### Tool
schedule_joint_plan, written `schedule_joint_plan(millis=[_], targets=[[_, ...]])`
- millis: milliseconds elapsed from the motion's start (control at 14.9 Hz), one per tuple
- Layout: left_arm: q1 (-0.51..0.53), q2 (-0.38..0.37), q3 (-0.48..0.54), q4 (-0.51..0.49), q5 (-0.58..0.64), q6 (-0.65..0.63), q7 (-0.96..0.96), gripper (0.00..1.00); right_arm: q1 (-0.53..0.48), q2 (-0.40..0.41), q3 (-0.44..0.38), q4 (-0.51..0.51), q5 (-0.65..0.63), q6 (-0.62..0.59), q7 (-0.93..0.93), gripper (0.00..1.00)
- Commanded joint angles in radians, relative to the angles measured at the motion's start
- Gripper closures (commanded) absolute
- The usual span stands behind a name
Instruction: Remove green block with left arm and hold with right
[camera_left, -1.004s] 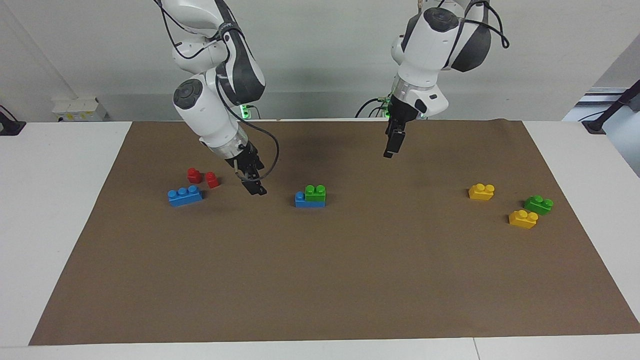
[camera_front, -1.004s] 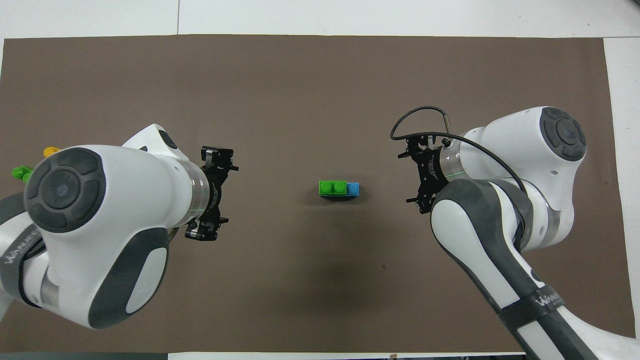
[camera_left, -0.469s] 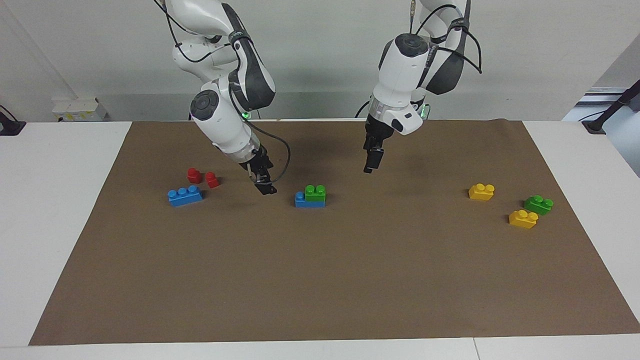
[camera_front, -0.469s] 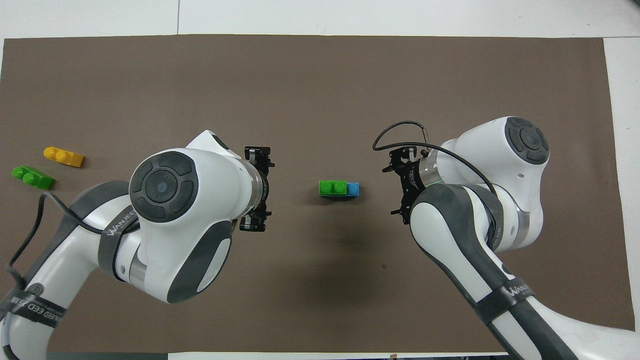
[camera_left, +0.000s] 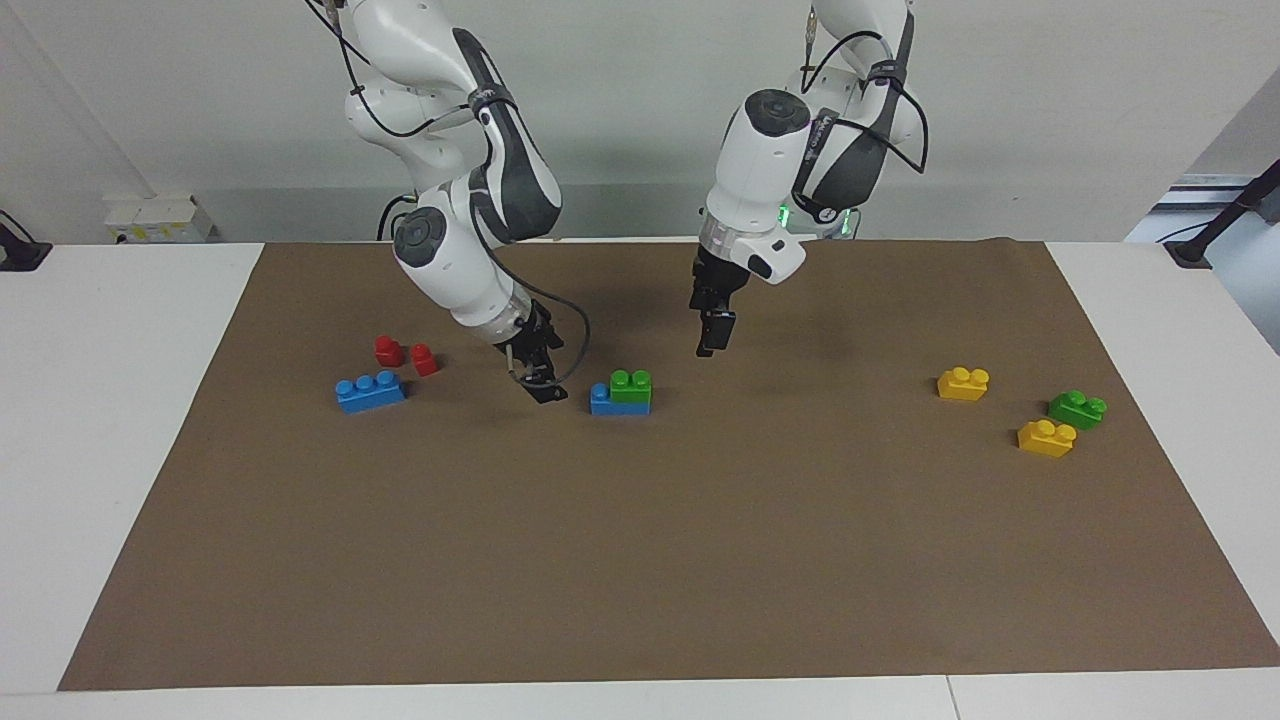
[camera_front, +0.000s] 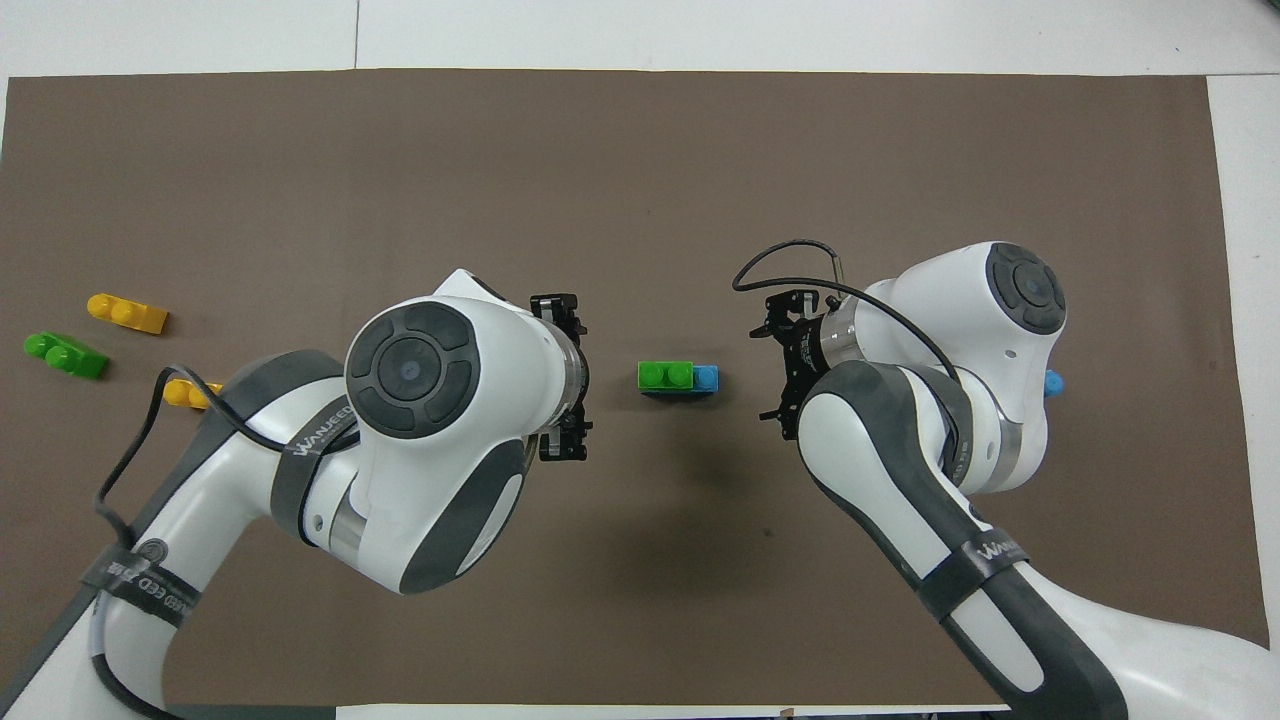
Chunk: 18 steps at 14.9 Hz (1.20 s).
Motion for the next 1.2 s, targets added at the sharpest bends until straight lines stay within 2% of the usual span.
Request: schedule_joint_plan(millis=[0,134,402,602,1138], targets=[[-0.046,0.081,0.015,0.069,-0.004,0.025,-0.073,0.0,0.02,0.001,-0.002,-0.007,0.023,0.045,0.048,0.0],[-0.053,0.086,0.015,0.071,-0.003,0.029,-0.106,0.0,0.023,0.009,-0.002,-0.008,0.023,0.063,0.049,0.0],[-0.088,0.147,0.015,0.104,0.026,0.029,-0.188,0.0,0.06,0.035,-0.002,-0.008,0.025,0.119,0.079,0.0],[-0.129,0.24,0.017,0.169,0.09,0.027,-0.282,0.0,0.069,0.044,-0.002,-0.008,0.025,0.139,0.083,0.0],[-0.129,0.281,0.015,0.166,0.121,0.044,-0.29,0.0,0.075,0.063,-0.002,-0.024,0.025,0.181,0.082,0.0]])
